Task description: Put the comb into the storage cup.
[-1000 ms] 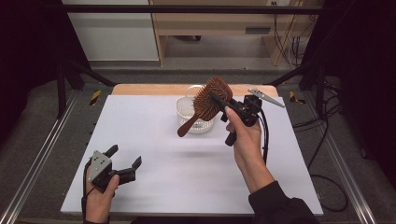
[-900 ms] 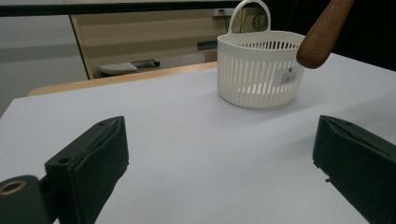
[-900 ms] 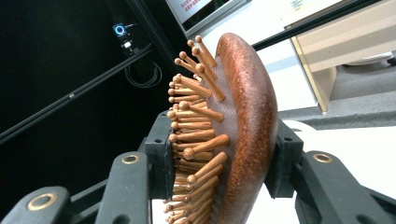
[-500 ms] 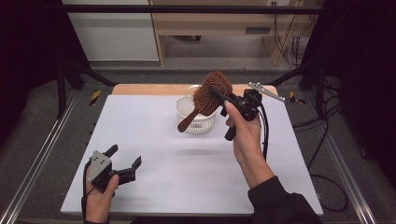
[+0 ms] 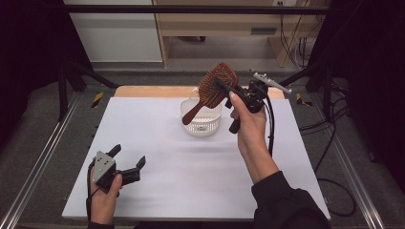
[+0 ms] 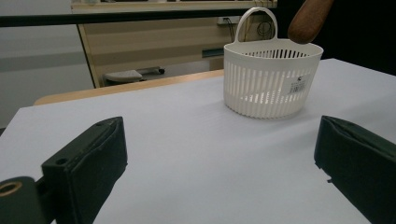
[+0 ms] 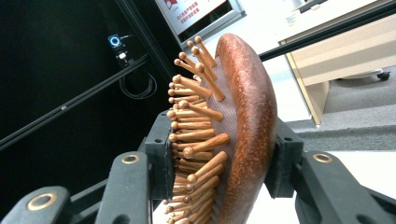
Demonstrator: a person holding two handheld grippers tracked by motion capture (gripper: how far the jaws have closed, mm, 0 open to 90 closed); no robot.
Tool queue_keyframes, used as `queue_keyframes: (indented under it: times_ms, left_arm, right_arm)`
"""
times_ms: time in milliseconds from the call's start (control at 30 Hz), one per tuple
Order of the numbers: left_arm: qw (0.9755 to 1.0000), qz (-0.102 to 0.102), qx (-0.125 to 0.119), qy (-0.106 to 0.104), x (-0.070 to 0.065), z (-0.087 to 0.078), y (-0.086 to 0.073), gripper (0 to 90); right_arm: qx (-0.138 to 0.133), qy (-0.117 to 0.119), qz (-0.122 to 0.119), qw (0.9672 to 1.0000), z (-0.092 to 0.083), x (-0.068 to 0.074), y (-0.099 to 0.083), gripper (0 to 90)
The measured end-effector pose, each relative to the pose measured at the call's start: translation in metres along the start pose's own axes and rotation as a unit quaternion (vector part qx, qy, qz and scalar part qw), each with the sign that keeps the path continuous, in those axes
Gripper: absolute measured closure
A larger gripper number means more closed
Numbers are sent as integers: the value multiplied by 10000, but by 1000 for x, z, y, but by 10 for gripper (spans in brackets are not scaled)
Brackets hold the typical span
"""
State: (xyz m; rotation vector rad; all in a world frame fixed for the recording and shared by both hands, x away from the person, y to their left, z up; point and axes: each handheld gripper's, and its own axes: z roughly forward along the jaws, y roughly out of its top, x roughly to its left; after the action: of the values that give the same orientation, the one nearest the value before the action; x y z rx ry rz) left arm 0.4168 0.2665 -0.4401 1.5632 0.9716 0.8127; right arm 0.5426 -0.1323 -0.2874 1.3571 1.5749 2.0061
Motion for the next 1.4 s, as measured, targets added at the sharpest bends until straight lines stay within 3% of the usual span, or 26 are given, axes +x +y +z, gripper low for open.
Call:
queue_keyframes:
  times_ms: [500, 1400]
  left_arm:
    - [10000, 34, -42, -8, -2, -2, 0, 25]
    - [9999, 77, -59, -27, -3, -3, 0, 25]
  right_arm:
    - [-148, -128, 107, 9998, 15, -7, 12, 536]
    - [-419, -345, 101, 9985, 17, -17, 25, 536]
